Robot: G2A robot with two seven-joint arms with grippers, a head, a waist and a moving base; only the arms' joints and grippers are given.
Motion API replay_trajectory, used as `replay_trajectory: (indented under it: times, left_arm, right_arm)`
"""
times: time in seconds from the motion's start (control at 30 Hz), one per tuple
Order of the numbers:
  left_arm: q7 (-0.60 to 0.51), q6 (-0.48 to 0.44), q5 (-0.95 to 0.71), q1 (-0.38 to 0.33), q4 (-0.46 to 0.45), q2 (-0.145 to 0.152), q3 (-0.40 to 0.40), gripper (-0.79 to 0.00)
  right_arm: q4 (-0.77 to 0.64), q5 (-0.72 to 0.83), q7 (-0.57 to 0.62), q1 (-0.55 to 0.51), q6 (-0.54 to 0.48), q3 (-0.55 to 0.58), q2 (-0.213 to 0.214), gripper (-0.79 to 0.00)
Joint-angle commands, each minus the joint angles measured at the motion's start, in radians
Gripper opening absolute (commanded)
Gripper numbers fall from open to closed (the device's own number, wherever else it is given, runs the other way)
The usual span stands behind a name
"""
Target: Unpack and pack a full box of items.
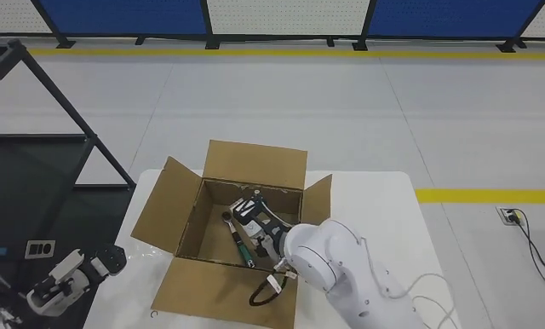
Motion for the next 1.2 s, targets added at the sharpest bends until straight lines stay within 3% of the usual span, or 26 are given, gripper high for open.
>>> replay_trajectory:
  times: [0.0,0.33,0.5,0.73,1.0,1.17]
  left_arm:
    - [0.004,-0.002,-0.002,-0.001,0.004,0.0,-0.004,0.0]
    - [0.014,-0.011,-0.004,0.006,0.039,0.003,-0.022,0.0]
    - [0.023,-0.011,-0.005,0.008,0.049,0.003,-0.022,0.0]
    - [0.016,-0.008,-0.052,-0.007,0.048,0.004,-0.024,0.0]
    - [-0.004,0.009,-0.07,-0.035,0.049,0.009,-0.023,0.0]
    - [-0.01,0.014,-0.073,-0.049,0.044,0.011,-0.015,0.0]
  right_arm:
    - [0.009,0.001,-0.002,0.004,-0.001,-0.003,-0.001,-0.785]
    - [0.009,-0.011,-0.044,-0.015,-0.004,-0.011,-0.001,-0.785]
    - [-0.063,-0.001,-0.063,-0.039,-0.014,0.016,0.003,-0.785]
    - [-0.352,-0.025,-0.048,-0.183,0.002,0.167,0.037,-0.785]
    - [-0.732,-0.048,-0.03,-0.452,0.034,0.426,0.076,-0.785]
    - [-0.74,-0.034,-0.064,-0.543,0.046,0.571,0.089,-0.785]
